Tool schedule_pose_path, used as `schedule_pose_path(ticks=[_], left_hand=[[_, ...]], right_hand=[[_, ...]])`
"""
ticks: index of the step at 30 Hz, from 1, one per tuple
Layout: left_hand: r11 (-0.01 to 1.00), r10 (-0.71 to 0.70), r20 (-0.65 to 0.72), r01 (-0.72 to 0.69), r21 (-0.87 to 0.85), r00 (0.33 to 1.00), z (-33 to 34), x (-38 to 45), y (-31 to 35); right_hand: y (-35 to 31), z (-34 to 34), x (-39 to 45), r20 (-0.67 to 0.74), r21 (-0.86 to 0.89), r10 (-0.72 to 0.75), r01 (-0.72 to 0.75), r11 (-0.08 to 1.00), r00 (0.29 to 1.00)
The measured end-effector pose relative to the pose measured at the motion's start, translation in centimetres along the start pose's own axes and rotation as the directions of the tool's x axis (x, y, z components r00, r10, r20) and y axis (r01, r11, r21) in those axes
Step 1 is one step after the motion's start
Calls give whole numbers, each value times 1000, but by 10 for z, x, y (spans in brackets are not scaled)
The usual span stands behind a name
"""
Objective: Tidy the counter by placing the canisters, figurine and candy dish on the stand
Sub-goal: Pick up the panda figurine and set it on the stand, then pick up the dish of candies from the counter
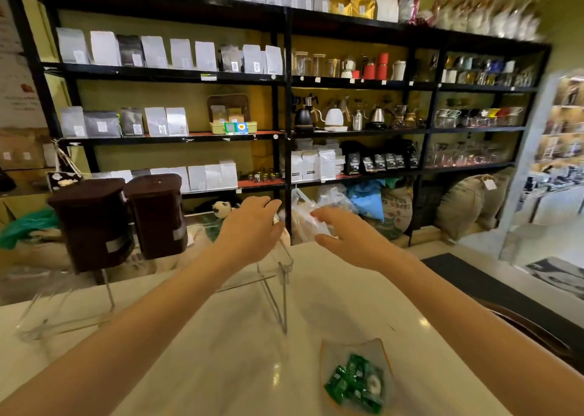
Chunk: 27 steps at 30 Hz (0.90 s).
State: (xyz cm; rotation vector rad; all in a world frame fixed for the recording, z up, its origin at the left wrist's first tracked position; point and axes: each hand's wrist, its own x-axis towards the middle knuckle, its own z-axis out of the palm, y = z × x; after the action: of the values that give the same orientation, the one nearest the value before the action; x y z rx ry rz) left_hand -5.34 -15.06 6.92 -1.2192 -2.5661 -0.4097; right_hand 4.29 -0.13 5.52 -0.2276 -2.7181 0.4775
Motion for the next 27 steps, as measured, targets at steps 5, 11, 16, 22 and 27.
schedule_pose_path(ticks=[5, 11, 16, 22, 27], left_hand=[[989, 140, -9, -140, -44, 990, 14, -31, 52], [982, 185, 127, -178, -61, 974, 51, -79, 89], [998, 59, 350, -46, -45, 935, 81, -111, 84], [984, -30, 418, 100, -147, 908, 82, -131, 80], [995, -30, 497, 73, -67, 867, 68, -143, 77]], right_hand=[[46, -12, -63, 64, -94, 64, -58, 994, 996], [76, -13, -134, 182, -90, 108, -92, 992, 977], [84, 7, -173, 255, -126, 88, -57, 990, 963], [77, 35, -193, 318, -108, 17, 18, 994, 948], [60, 45, -195, 298, -70, -31, 54, 996, 954]])
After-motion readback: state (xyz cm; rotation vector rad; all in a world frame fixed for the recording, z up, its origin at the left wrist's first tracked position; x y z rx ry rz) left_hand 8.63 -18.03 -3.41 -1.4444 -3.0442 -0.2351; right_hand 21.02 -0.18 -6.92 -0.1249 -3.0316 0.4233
